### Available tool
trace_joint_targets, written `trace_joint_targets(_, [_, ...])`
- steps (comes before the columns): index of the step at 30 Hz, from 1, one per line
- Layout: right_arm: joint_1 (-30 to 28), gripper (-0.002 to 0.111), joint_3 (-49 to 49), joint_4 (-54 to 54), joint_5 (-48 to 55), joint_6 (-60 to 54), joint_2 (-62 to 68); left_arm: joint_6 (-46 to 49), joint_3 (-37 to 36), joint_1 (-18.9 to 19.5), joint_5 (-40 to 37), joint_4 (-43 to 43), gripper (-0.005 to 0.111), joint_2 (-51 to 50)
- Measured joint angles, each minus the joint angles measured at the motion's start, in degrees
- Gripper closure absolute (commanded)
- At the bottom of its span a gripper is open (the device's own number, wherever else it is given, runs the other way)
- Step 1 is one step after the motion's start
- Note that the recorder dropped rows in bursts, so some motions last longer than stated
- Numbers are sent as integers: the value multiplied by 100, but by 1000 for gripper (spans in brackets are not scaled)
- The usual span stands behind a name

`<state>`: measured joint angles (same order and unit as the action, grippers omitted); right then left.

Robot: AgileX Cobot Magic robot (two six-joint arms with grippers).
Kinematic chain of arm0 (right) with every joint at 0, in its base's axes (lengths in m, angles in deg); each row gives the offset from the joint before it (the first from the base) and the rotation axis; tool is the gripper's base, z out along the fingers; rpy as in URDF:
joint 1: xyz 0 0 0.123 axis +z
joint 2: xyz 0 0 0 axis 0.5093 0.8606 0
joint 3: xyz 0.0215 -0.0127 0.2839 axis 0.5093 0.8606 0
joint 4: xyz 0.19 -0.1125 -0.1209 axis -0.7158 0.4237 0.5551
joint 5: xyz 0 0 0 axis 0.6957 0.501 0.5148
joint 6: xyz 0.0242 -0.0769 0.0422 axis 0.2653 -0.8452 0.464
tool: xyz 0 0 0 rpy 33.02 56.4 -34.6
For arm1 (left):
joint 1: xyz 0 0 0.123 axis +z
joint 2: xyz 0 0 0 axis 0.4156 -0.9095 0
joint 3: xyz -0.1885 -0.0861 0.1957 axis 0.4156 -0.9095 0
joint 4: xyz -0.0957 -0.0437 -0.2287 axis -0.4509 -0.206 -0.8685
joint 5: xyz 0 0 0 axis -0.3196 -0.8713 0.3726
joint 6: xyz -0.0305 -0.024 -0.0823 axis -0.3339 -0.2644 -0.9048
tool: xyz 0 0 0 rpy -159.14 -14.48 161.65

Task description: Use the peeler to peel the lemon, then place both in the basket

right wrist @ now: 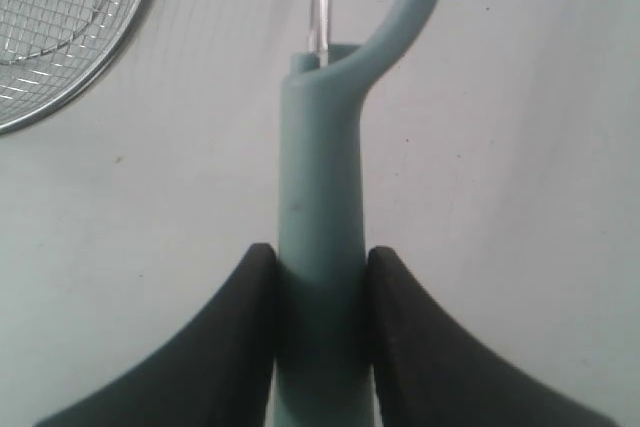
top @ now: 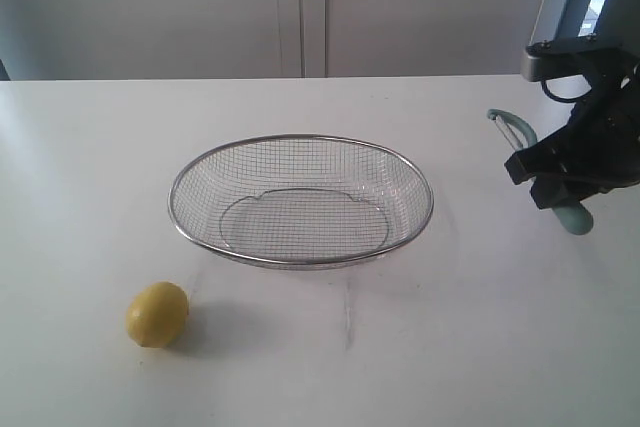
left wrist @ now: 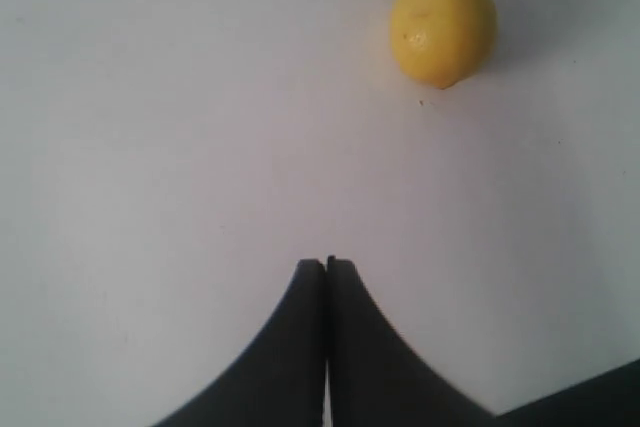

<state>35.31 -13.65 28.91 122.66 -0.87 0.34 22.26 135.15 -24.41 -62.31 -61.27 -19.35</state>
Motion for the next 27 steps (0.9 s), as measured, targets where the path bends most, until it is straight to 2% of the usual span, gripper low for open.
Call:
trace_joint_targets(8, [0, 108, 0, 0, 11, 0, 0, -13, 249, 0, -138, -2, 107, -925])
trace_joint_targets(10, [0, 108, 0, 0, 11, 0, 0, -103, 249, -113, -101, 45, 107, -989])
trace_joint_targets(21, [0, 108, 0, 0, 11, 0, 0, -1434, 249, -1591, 463, 1030, 107, -1464])
trace_joint_targets(27, [0, 108, 0, 0, 11, 0, 0, -1874, 249, -2118, 896, 1097, 107, -1737])
